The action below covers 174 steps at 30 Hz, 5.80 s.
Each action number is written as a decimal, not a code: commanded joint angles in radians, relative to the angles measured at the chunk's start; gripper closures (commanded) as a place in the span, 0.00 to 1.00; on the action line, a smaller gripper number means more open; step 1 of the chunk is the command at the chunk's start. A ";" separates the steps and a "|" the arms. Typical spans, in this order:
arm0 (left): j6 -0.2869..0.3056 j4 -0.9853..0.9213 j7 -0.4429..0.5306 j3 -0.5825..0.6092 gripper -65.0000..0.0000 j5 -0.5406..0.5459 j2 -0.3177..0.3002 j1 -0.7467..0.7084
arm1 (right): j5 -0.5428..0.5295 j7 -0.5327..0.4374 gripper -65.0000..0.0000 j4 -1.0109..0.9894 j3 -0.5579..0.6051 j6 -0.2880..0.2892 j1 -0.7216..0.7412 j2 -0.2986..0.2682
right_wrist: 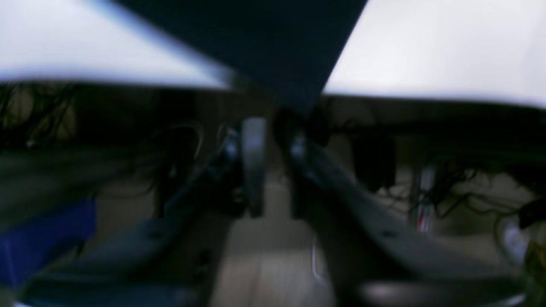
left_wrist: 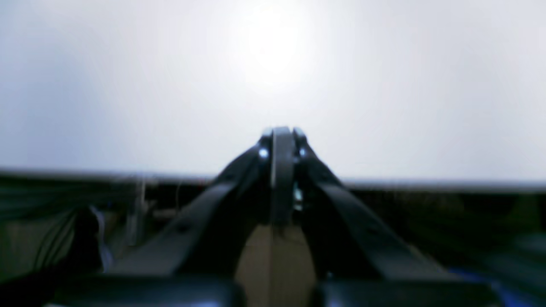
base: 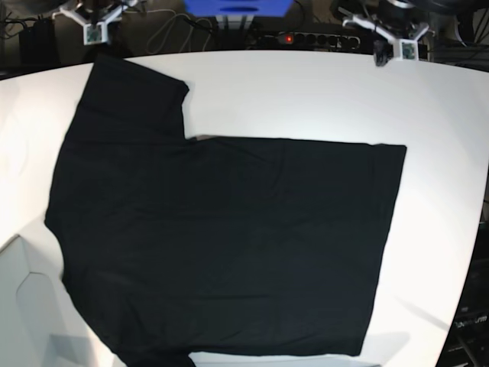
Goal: Fold the T-shirt properly
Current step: 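Move both grippers from rest toward the shirt's collar-edge corners, then lower both grippers and pinch the shirt's collar-edge corners, then pull both held corners back to straighten the shirt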
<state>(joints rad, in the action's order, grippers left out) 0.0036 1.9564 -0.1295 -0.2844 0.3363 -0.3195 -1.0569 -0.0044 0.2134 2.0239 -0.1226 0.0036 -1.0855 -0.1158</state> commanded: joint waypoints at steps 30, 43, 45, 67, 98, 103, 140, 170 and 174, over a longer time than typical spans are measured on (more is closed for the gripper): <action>0.002 -0.420 0.023 -0.183 0.43 0.001 0.089 0.628 | 0.004 0.080 0.52 0.013 -0.005 0.003 0.172 -0.005; 0.003 -0.538 0.023 -0.089 0.43 0.001 0.089 0.735 | 0.004 0.080 0.52 0.013 -0.005 0.003 0.172 -0.005; 0.003 -0.538 0.023 -0.089 0.43 0.001 0.093 0.742 | 0.004 0.080 0.52 0.013 -0.005 0.003 0.178 -0.005; 0.003 -0.639 0.021 -0.088 1.00 0.001 0.096 0.762 | 0.004 0.080 0.52 0.011 -0.038 0.003 0.199 -0.045; 0.003 -0.610 0.023 -0.098 1.00 0.001 0.093 0.697 | -0.001 0.192 0.41 -0.019 -0.087 0.005 0.287 -0.065; 0.003 -0.610 0.023 -0.098 1.00 0.001 0.095 0.697 | -0.001 0.234 0.41 -0.107 -0.087 0.005 0.359 -0.066; 0.000 -0.610 0.023 -0.100 1.00 -0.001 0.095 0.668 | -0.001 0.237 1.00 -0.137 -0.202 0.283 0.408 -0.048; -0.001 -0.389 0.024 -0.111 1.00 -0.001 0.093 0.507 | -0.001 0.229 1.00 -0.032 -0.369 0.530 0.357 0.058; 0.000 -0.326 0.024 -0.161 1.00 -0.001 0.113 0.475 | -0.001 0.229 1.00 -0.032 -0.371 0.553 0.350 0.058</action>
<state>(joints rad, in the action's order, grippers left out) 0.0051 1.6142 -0.1307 -0.4404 0.3344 -0.1993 -0.5762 -0.0002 0.4603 1.9724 -0.4862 0.5362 -0.7238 -0.0498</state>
